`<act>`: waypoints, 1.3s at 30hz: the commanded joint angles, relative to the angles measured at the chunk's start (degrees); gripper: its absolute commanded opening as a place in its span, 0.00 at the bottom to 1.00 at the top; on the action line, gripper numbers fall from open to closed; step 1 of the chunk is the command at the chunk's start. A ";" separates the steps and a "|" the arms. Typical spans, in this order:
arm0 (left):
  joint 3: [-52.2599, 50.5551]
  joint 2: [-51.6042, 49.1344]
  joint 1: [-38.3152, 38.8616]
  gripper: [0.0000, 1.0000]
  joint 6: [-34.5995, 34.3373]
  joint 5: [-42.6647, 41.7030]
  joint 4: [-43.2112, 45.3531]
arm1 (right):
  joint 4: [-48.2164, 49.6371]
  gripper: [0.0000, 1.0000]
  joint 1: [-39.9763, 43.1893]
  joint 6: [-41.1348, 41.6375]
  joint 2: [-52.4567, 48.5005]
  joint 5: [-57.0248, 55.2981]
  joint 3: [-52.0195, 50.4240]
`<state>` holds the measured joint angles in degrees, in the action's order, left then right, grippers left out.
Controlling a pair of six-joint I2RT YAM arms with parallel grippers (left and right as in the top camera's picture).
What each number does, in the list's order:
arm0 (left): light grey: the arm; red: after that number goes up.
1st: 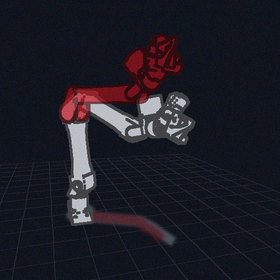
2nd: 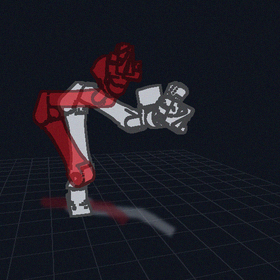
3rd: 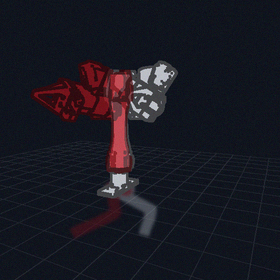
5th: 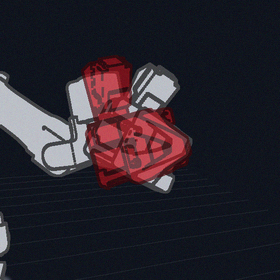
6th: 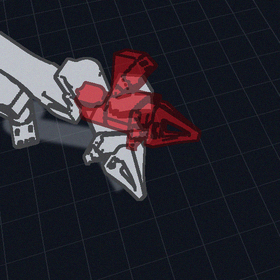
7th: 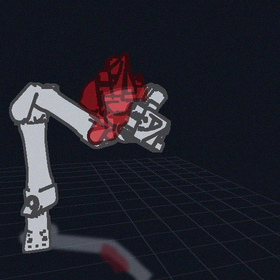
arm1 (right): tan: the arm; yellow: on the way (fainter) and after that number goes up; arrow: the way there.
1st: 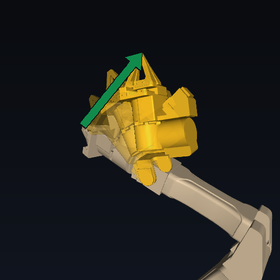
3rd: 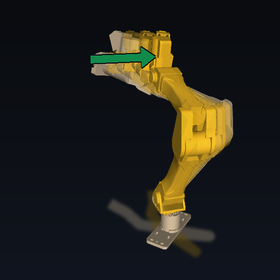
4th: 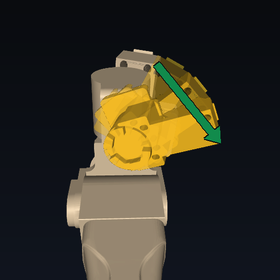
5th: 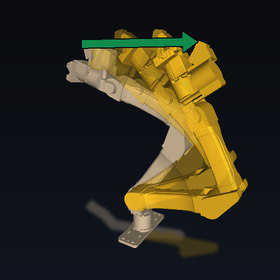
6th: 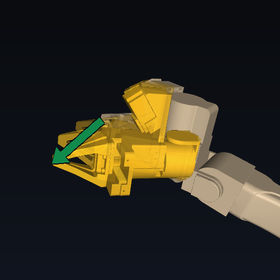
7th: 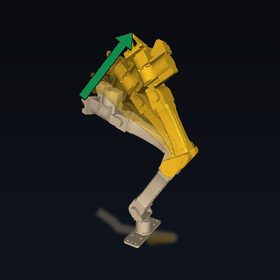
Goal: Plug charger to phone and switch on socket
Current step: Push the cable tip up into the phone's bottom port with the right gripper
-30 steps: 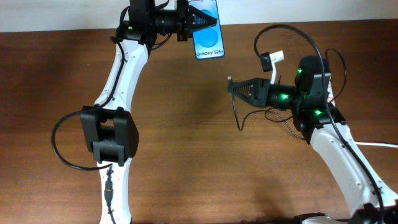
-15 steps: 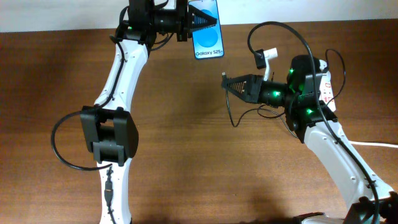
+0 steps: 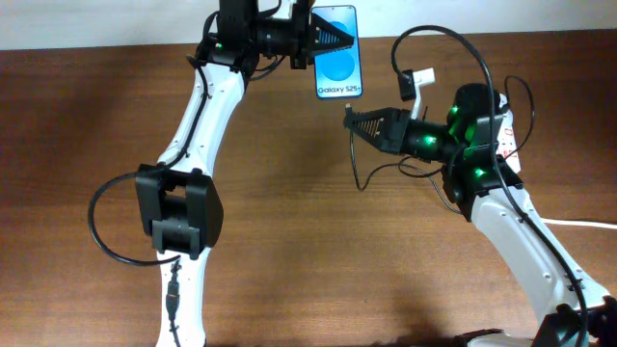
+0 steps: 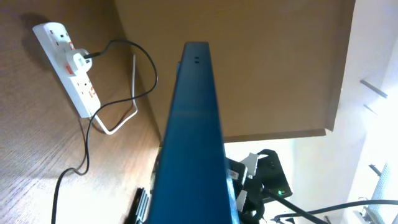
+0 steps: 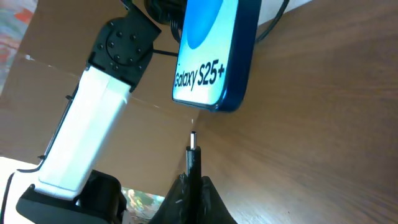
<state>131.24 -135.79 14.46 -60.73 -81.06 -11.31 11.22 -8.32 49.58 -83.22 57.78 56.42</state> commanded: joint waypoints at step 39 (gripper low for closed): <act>0.81 0.90 3.08 0.00 -17.27 -3.65 24.11 | 40.26 0.04 0.83 23.10 -3.63 3.87 -9.70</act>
<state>131.04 -135.87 17.56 -77.65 -84.23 12.69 51.07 -7.25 73.28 -86.52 62.02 46.78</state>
